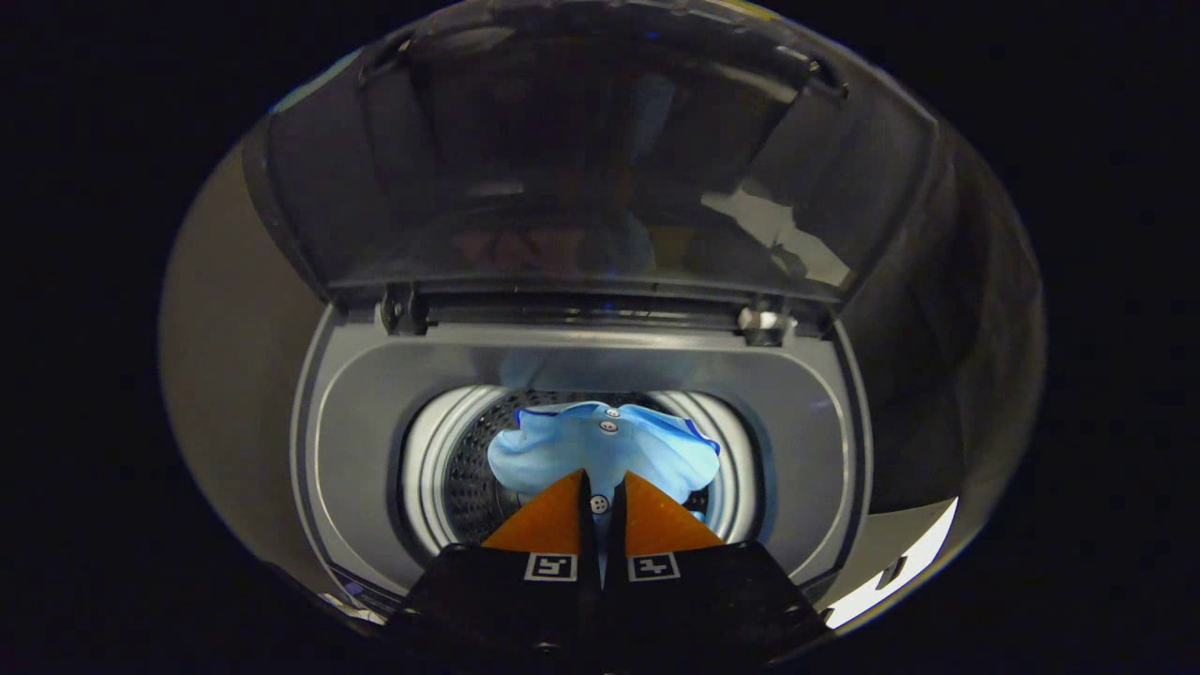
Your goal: Put the clothes into the washing machine and then close the washing machine lid.
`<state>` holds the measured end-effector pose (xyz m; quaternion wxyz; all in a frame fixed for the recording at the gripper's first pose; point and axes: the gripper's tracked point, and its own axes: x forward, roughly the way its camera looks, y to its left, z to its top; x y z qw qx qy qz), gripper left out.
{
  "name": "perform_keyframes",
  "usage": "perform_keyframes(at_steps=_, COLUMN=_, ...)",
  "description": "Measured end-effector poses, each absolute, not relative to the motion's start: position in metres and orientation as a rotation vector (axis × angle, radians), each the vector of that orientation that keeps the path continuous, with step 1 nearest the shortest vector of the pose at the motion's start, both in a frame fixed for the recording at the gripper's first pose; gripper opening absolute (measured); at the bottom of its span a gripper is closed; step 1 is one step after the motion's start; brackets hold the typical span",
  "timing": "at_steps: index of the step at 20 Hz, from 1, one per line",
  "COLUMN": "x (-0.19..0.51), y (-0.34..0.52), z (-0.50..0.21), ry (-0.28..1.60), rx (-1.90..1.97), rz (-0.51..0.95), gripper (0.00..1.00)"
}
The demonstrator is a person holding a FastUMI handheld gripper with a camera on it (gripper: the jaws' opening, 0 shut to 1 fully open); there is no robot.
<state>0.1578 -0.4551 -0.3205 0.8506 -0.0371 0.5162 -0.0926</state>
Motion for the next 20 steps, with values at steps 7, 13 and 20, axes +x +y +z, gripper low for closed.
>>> perform_keyframes(at_steps=7, x=0.149, y=-0.451, z=-0.351, ry=1.146, rx=-0.092, rz=-0.174, gripper=0.05)
perform_keyframes(at_steps=13, x=0.158, y=-0.453, z=-0.345, ry=1.114, rx=-0.035, rz=-0.166, gripper=1.00)
perform_keyframes(at_steps=20, x=0.155, y=-0.452, z=-0.342, ry=1.116, rx=-0.035, rz=-0.162, gripper=1.00)
